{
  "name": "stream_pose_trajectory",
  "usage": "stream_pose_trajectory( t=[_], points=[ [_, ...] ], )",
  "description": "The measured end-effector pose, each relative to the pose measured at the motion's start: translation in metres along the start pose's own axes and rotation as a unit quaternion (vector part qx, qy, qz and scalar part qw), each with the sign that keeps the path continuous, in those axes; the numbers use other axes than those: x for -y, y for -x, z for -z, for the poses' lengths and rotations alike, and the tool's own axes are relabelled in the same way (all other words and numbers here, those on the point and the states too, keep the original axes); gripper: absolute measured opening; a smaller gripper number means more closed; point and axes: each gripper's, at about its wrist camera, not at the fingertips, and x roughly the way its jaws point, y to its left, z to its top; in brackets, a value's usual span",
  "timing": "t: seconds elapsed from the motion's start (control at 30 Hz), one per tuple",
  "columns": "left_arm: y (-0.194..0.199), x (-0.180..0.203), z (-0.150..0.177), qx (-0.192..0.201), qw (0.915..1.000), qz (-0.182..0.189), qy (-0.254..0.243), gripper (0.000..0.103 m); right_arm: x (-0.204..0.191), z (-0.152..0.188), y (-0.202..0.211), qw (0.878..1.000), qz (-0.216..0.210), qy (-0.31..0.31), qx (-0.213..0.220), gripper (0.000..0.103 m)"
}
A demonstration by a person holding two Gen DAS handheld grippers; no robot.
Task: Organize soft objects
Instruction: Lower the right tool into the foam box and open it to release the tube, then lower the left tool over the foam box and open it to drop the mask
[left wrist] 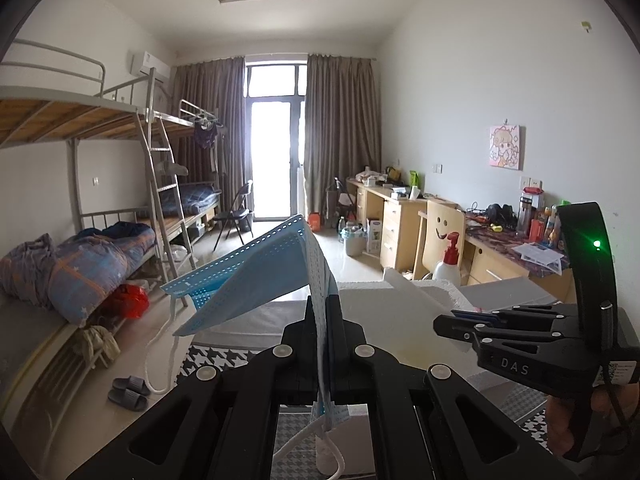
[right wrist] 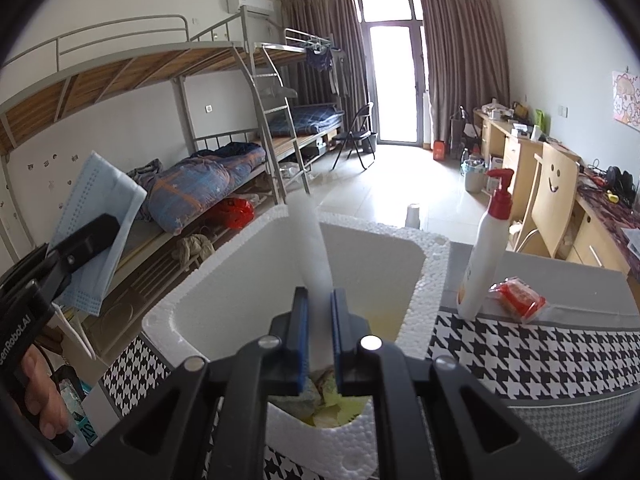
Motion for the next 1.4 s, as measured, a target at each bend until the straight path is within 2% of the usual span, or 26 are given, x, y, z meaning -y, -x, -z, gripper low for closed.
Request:
stream_pose_trajectory(
  t=[0.1,0.17,0.2,0.23,0.27,1.03,1.4],
  points=[
    [0.001,-0.004,0.000,0.000,1.0000,0.000,0.003,0.003,0.000,0.000,-0.004,1.000,-0.002,-0.005,-0.008,0.024],
    [0.001,-0.004,-0.001,0.001,1.0000,0.000,0.005,0.003,-0.001,0.000,-0.005,1.000,-0.001,-0.005,-0.009,0.042],
    [0.002,-0.005,-0.002,0.002,1.0000,0.000,0.005,0.003,-0.001,0.001,-0.004,1.000,0.000,-0.004,-0.007,0.066],
    [0.002,-0.005,-0.002,0.002,1.0000,0.000,0.005,0.003,-0.002,0.001,-0.002,1.000,0.002,-0.002,-0.002,0.082],
    [0.001,-0.005,-0.002,0.001,1.0000,0.000,0.005,0.003,-0.004,0.002,0.002,1.000,0.005,0.001,0.009,0.086],
    [-0.003,0.003,-0.005,-0.002,0.9997,0.024,-0.005,0.003,-0.004,0.002,0.025,0.999,0.021,0.013,0.036,0.088],
    [-0.006,0.014,-0.008,-0.005,0.9988,0.046,-0.015,0.003,0.009,0.005,0.037,0.998,0.034,0.003,0.048,0.088]
  ],
)
